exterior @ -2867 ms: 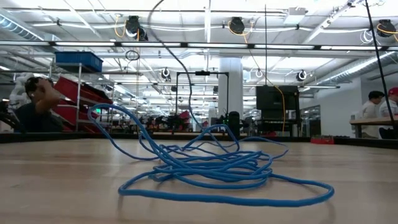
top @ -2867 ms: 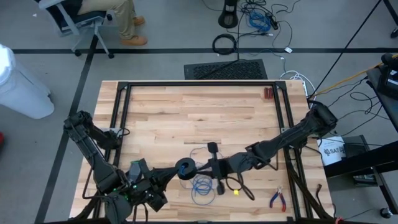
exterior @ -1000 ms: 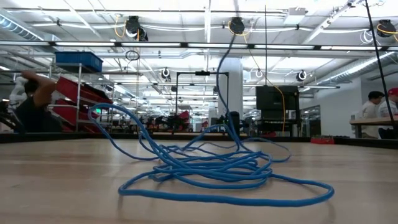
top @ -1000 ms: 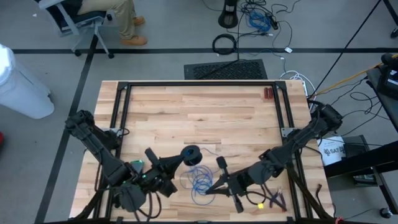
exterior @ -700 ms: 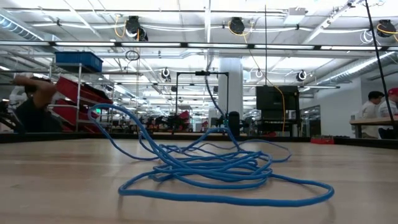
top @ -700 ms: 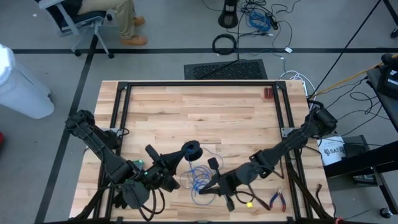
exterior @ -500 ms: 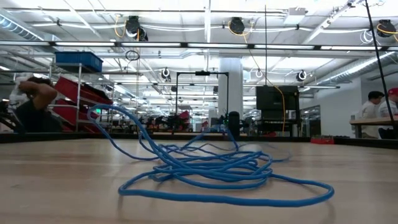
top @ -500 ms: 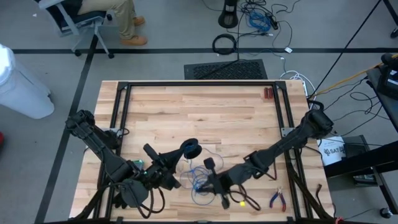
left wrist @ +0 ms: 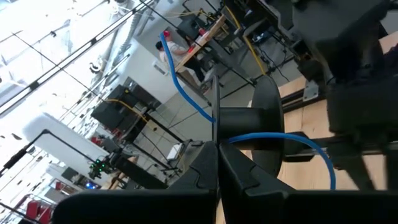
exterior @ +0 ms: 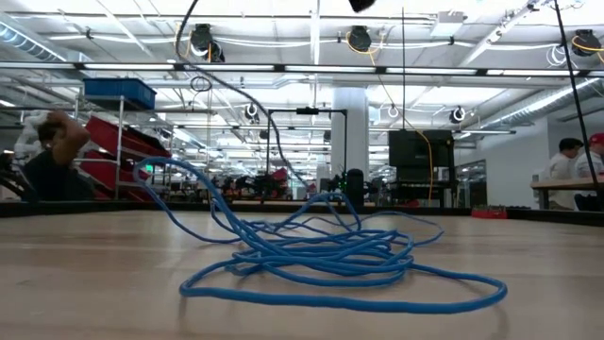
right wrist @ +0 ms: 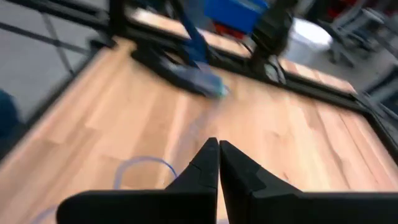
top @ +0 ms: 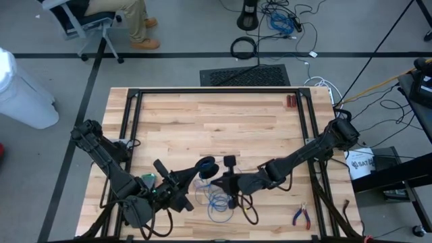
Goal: Coil cords
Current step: Uncoil the blue wire from the spool
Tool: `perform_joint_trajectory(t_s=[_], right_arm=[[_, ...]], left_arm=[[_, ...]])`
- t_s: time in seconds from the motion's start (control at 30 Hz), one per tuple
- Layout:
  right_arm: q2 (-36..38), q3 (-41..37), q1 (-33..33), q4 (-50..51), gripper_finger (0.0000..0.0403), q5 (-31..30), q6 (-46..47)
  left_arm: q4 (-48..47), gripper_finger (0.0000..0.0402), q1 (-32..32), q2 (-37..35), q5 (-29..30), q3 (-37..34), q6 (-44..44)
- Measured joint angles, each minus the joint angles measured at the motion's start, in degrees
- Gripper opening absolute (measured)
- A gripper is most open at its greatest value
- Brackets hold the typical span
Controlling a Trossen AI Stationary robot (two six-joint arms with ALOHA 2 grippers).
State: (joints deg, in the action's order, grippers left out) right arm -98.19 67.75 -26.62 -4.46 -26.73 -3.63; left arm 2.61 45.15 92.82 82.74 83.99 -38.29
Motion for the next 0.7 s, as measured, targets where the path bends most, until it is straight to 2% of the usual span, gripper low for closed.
perform_joint_trajectory(t_s=[0.17, 0.33, 0.53, 0.7], right_arm=[[1.5, 0.0, 0.0, 5.2, 0.0, -1.1, 1.9], [5.1, 0.0, -1.7, 4.4, 0.0, -1.1, 2.8], [7.7, 0.0, -5.6, -0.4, 0.0019, -0.2, -3.3], [8.9, 0.0, -8.7, -2.7, 0.0045, -1.8, -10.6]], left_arm=[[-0.1, 0.0002, 0.1, 0.0, 0.0, 0.0, -1.3], [0.0, 0.0002, 0.2, 0.0, 0.0, 0.0, -1.2], [0.1, 0.0002, 0.3, 0.0, -0.5, 0.0, 0.6], [0.3, 0.0002, 0.3, 0.0, -5.8, 0.0, 1.9]])
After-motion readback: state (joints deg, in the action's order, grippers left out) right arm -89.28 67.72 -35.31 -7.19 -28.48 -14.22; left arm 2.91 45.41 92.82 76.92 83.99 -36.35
